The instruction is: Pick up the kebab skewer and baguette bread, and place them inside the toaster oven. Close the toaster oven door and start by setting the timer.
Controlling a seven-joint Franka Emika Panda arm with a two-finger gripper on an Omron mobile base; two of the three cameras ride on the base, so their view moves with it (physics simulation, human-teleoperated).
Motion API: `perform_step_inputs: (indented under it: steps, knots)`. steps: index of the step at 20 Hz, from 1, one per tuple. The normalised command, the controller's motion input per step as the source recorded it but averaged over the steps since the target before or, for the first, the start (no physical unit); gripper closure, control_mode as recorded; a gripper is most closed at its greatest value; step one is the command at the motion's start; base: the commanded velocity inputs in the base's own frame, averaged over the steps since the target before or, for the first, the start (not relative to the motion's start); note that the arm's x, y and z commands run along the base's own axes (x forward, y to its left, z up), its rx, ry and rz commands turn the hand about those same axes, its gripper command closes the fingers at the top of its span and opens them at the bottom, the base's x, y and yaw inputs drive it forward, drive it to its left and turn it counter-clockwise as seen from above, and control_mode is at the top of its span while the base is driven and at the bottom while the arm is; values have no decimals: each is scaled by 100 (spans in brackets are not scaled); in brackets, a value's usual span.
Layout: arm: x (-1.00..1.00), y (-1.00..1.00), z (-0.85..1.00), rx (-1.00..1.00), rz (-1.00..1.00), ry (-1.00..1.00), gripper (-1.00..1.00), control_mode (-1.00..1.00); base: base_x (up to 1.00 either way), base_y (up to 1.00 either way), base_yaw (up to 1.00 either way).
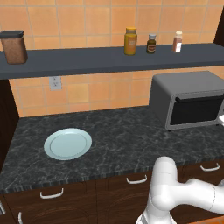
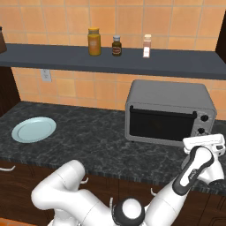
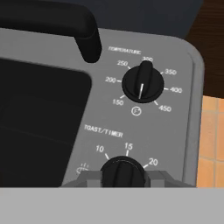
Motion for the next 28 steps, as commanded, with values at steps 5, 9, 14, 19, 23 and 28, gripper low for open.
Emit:
perform_step_inputs:
  steps: [5,9,14,19,23,28]
  knots:
    - [0,13,25,5,-3,0,100,-100,0,0,0]
    - [0,22,21,14,-11,0,100,-100,0,0,0]
    - [0,16,30,23,-19,1,100,-100,0,0,0]
    - [-2,0,28,30,-16,7,100,-100,0,0,0]
    - [-3,0,25,31,-10,8,100,-100,0,0,0]
    - [-6,0,21,30,-5,5,100,-100,0,0,0]
